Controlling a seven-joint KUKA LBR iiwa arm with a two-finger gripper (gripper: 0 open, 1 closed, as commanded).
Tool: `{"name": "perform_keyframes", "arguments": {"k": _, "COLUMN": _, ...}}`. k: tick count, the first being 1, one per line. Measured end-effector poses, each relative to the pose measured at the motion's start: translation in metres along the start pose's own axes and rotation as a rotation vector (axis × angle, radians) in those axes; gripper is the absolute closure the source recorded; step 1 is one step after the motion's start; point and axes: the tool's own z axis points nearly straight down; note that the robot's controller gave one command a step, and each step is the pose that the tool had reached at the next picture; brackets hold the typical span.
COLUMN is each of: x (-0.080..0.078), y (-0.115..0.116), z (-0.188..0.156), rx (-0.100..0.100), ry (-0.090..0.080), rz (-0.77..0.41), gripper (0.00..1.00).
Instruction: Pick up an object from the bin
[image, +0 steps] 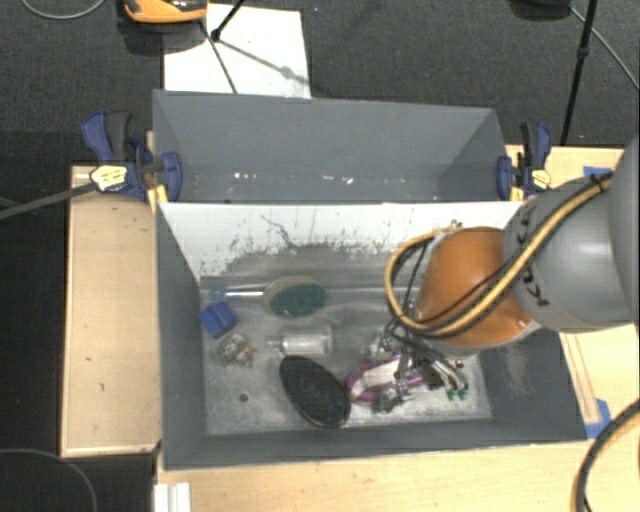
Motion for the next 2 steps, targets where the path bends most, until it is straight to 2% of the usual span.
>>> {"name": "perform_keyframes", "arguments": {"k": 1, "x": -0.003, "y": 0.000, "z": -0.069, "rx": -0.001, "ry": 0.008, "rz": 0.003, "gripper": 1.00}}
{"name": "perform_keyframes", "arguments": {"k": 2, "x": -0.004, "y": 0.000, "z": -0.091, "rx": -0.001, "ry": 0.011, "rz": 0.005, "gripper": 1.00}}
